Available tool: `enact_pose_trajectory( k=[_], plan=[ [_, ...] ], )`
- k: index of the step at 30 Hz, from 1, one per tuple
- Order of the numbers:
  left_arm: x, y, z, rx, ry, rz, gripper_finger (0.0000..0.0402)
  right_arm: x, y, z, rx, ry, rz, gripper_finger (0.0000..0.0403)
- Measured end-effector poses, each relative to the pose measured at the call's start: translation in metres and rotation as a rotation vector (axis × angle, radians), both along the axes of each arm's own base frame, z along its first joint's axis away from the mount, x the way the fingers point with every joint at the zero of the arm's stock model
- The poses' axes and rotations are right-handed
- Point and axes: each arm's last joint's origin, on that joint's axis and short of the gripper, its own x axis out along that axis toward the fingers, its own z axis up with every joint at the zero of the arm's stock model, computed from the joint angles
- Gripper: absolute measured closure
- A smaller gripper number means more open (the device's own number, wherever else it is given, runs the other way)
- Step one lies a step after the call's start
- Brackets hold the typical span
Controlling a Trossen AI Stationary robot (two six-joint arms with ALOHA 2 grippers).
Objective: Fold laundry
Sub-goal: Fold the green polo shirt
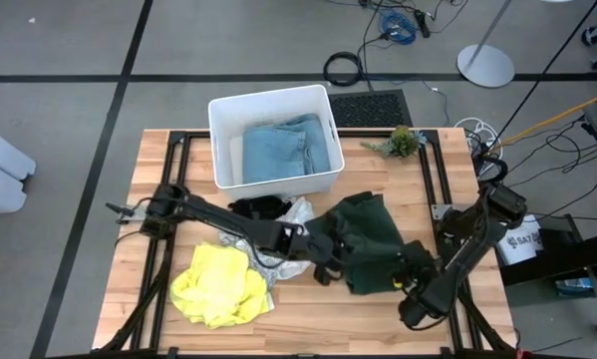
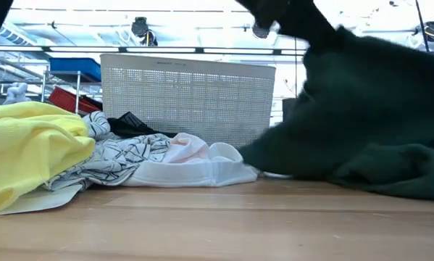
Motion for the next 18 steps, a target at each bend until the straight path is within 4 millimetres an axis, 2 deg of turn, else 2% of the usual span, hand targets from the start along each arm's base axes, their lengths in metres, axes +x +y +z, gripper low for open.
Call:
enact_pose_trajectory(
  k=[4, 9, 14, 18],
  plan=[
    [0.008, -0.017, -0.035, -0.044, 0.057, -0.044, 0.0385, -0.015, 0.004, -0.005, 0.017, 0.071, -0.034, 0.0403],
    [0.017, -0.040, -0.078, -0.072, 0.088, -0.110, 0.0385, -0.016, 0.007, -0.004, 0.020, 0.070, 0.010, 0.0403],
    [0.018, -0.061, -0.087, -0.132, 0.046, -0.192, 0.0385, -0.016, 0.007, -0.004, 0.020, 0.070, 0.032, 0.0403],
    [0.015, -0.076, -0.083, -0.174, 0.008, -0.263, 0.0377, -0.015, 0.008, -0.004, 0.021, 0.066, 0.045, 0.0403]
  ],
)
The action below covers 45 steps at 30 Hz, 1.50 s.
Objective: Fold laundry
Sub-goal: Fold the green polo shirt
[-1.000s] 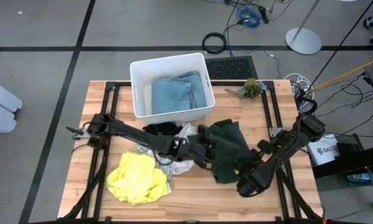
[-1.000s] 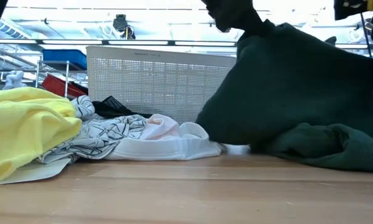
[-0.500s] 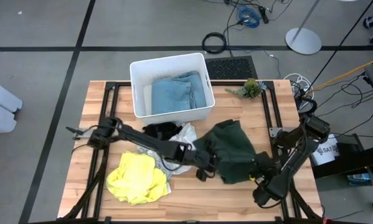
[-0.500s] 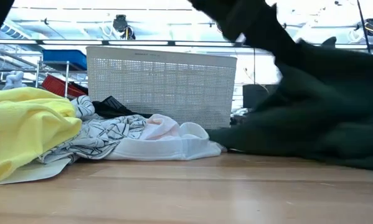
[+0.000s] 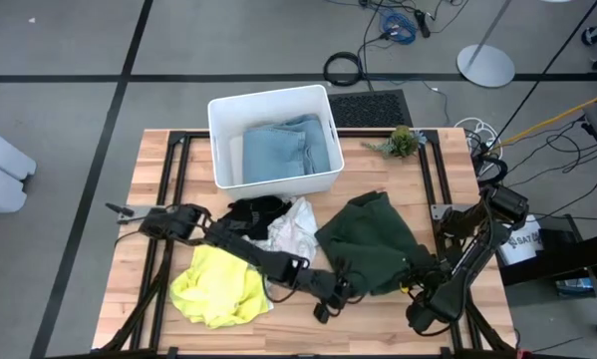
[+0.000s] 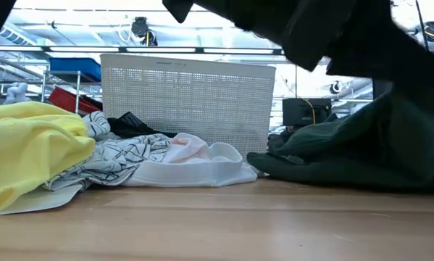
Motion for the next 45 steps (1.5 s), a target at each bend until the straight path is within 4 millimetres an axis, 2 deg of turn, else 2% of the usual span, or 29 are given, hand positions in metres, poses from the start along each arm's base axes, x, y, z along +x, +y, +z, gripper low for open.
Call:
enact_pose_trajectory(
  k=[6, 12, 16, 20, 22, 27, 30, 34, 38, 45],
  plan=[
    [-0.004, -0.014, 0.005, 0.008, 0.003, -0.028, 0.0309, -0.002, -0.001, 0.001, -0.007, 0.023, -0.015, 0.0403],
    [0.001, -0.014, 0.022, -0.046, -0.051, 0.127, 0.0215, -0.001, -0.001, 0.000, -0.006, 0.018, -0.014, 0.0403],
    [0.002, -0.025, 0.034, -0.014, -0.138, 0.145, 0.0180, -0.001, -0.001, 0.000, -0.004, 0.016, -0.012, 0.0403],
    [0.004, -0.025, 0.039, -0.052, -0.149, 0.134, 0.0174, -0.001, -0.001, 0.000, -0.005, 0.014, -0.013, 0.0403],
    [0.006, -0.026, 0.035, -0.040, -0.166, 0.128, 0.0174, -0.001, -0.001, 0.000, -0.005, 0.013, -0.015, 0.0403],
    [0.017, -0.022, 0.000, 0.011, -0.148, 0.127, 0.0173, 0.004, -0.004, 0.001, 0.009, 0.001, -0.045, 0.0403],
    [0.027, -0.011, -0.020, 0.061, -0.135, 0.193, 0.0173, 0.009, -0.008, 0.002, 0.020, 0.000, -0.068, 0.0403],
    [0.044, -0.002, -0.026, 0.101, -0.150, 0.207, 0.0173, 0.013, -0.012, 0.003, 0.030, 0.029, -0.076, 0.0403],
    [0.055, 0.012, -0.045, 0.161, -0.004, 0.225, 0.0173, 0.017, -0.015, 0.003, 0.040, 0.046, -0.084, 0.0403],
    [0.061, 0.054, -0.047, 0.268, 0.156, 0.391, 0.0173, 0.018, -0.015, 0.002, 0.057, 0.045, -0.092, 0.0403]
  ],
)
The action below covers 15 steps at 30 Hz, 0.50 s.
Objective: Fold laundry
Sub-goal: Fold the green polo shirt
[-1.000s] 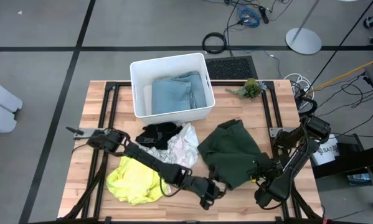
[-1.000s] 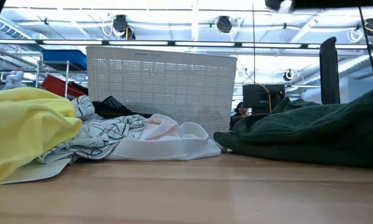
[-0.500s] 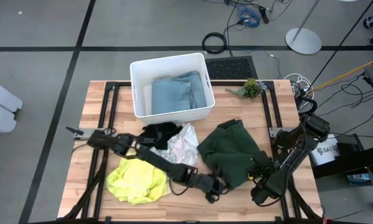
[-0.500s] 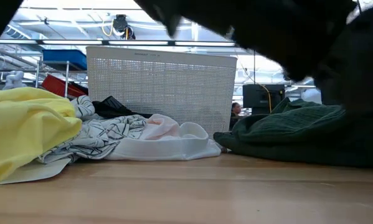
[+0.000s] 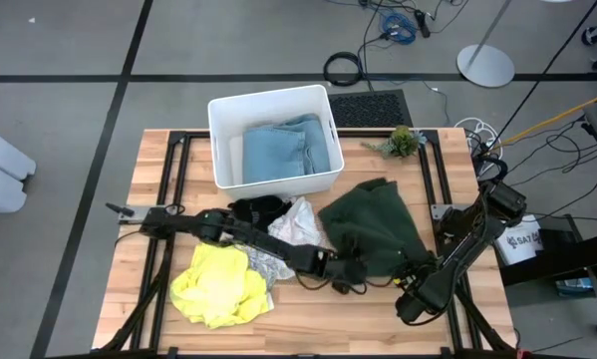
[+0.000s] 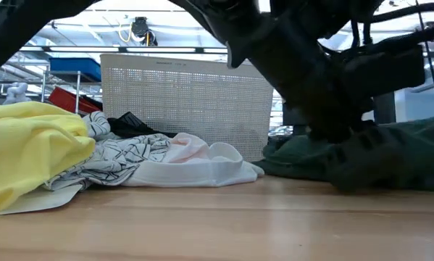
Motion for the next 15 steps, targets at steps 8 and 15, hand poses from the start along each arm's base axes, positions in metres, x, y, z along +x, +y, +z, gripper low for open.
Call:
enact_pose_trajectory(
  k=[8, 15],
  plan=[
    [-0.005, 0.020, 0.010, -0.013, 0.189, 0.067, 0.0173, 0.002, 0.003, -0.002, 0.045, -0.005, 0.018, 0.0403],
    [-0.023, 0.003, 0.043, -0.010, 0.256, 0.016, 0.0173, 0.004, 0.005, -0.004, 0.080, -0.011, 0.058, 0.0403]
  ],
)
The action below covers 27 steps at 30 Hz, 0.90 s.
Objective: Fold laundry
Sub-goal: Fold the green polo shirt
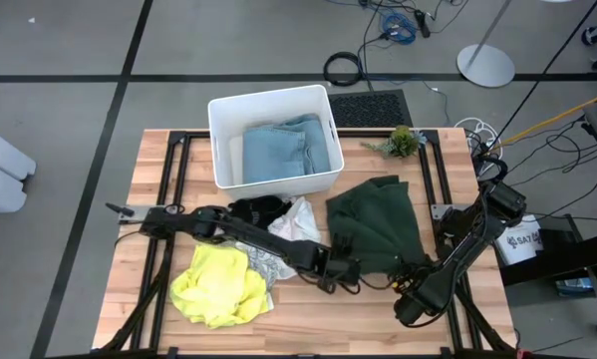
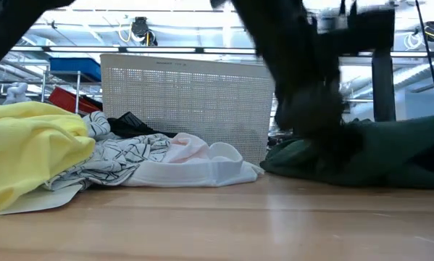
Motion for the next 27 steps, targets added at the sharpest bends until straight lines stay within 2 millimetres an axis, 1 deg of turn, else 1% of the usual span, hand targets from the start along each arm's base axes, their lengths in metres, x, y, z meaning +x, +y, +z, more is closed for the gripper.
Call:
enact_pose_trajectory(
  k=[4, 7, 9, 11, 13, 17, 19, 20, 23, 25, 27],
  plan=[
    [-0.008, -0.005, 0.040, -0.013, -0.083, -0.006, 0.0173, -0.002, -0.002, 0.002, -0.033, 0.012, -0.016, 0.0399],
    [-0.014, -0.006, 0.054, -0.023, -0.087, -0.006, 0.0173, -0.004, -0.004, 0.003, -0.049, 0.032, -0.020, 0.0382],
    [-0.016, -0.010, 0.060, -0.084, -0.099, -0.016, 0.0173, -0.005, -0.004, 0.004, -0.046, 0.032, -0.011, 0.0363],
    [-0.014, -0.017, 0.063, -0.185, -0.133, -0.049, 0.0173, -0.005, -0.004, 0.008, -0.033, 0.023, -0.008, 0.0341],
    [-0.011, -0.030, 0.059, -0.228, -0.179, -0.081, 0.0173, -0.005, -0.004, 0.012, -0.019, 0.009, -0.007, 0.0314],
    [-0.006, -0.063, 0.045, -0.266, -0.283, -0.143, 0.0173, -0.002, -0.001, 0.023, 0.015, -0.022, -0.007, 0.0255],
    [-0.004, -0.074, 0.039, -0.247, -0.339, -0.131, 0.0173, 0.000, 0.001, 0.028, 0.036, -0.037, -0.005, 0.0225],
    [-0.002, -0.076, 0.036, -0.226, -0.365, -0.109, 0.0173, 0.001, 0.003, 0.030, 0.046, -0.041, 0.003, 0.0211],
    [0.002, -0.076, 0.016, -0.146, -0.365, -0.042, 0.0173, 0.004, 0.006, 0.038, 0.067, -0.054, 0.010, 0.0171],
    [0.005, -0.071, 0.006, -0.129, -0.349, -0.023, 0.0173, 0.005, 0.007, 0.044, 0.071, -0.055, 0.013, 0.0150],
    [0.008, -0.063, 0.000, -0.135, -0.345, 0.003, 0.0173, 0.007, 0.009, 0.050, 0.092, -0.073, 0.014, 0.0132]
  ],
)
